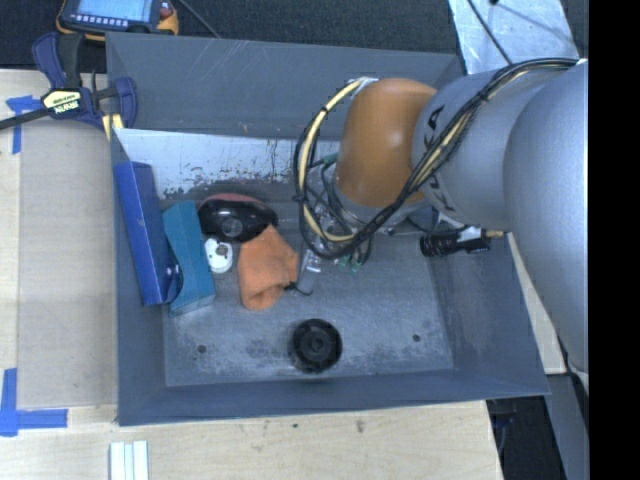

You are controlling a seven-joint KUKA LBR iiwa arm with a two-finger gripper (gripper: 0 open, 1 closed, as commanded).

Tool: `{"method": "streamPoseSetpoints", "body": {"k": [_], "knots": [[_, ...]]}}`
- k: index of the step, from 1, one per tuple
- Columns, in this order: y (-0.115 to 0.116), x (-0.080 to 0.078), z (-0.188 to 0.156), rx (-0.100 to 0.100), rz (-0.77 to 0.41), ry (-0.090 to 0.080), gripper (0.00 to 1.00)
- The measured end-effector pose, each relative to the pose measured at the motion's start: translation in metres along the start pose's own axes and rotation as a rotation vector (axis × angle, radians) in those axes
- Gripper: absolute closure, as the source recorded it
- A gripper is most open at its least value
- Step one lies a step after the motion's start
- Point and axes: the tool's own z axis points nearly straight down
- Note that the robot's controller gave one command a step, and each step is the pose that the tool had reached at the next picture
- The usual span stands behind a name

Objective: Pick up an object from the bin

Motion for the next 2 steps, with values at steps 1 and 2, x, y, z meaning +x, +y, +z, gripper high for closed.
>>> {"method": "streamPoseSetpoints", "body": {"k": [1, 2], "knots": [[0.052, -0.013, 0.03, -0.001, 0.006, -0.007, 0.0], [0.032, 0.041, 0.043, 0.001, 0.079, 0.001, 1.0]]}}
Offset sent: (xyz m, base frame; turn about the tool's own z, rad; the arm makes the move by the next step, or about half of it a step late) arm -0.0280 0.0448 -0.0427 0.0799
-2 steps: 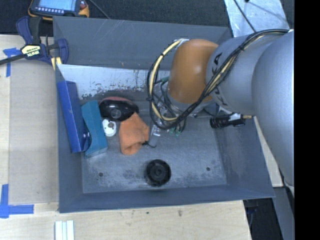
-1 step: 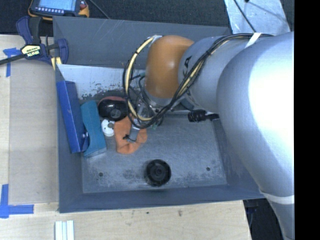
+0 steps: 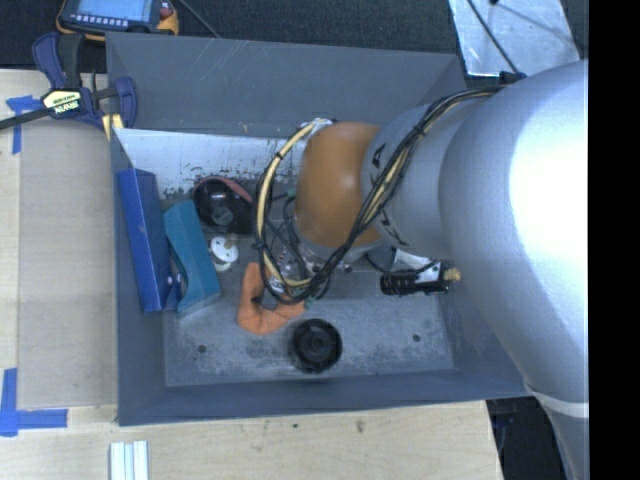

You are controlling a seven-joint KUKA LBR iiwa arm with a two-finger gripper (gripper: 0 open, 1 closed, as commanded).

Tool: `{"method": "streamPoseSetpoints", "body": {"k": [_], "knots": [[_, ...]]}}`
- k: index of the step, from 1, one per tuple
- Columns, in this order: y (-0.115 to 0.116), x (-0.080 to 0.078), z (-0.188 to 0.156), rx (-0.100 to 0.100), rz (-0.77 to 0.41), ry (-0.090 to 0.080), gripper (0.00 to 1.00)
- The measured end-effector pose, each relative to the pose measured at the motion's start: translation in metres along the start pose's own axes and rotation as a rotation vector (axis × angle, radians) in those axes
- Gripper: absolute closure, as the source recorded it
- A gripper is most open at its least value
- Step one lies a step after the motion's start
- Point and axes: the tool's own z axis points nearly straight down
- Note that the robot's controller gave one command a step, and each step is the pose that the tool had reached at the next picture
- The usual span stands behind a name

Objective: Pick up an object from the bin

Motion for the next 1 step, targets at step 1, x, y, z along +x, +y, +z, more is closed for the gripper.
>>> {"method": "streamPoseSetpoints", "body": {"k": [1], "knots": [[0.0, 0.0, -0.0001, 0.0, 0.0, 0.0, 1.0]]}}
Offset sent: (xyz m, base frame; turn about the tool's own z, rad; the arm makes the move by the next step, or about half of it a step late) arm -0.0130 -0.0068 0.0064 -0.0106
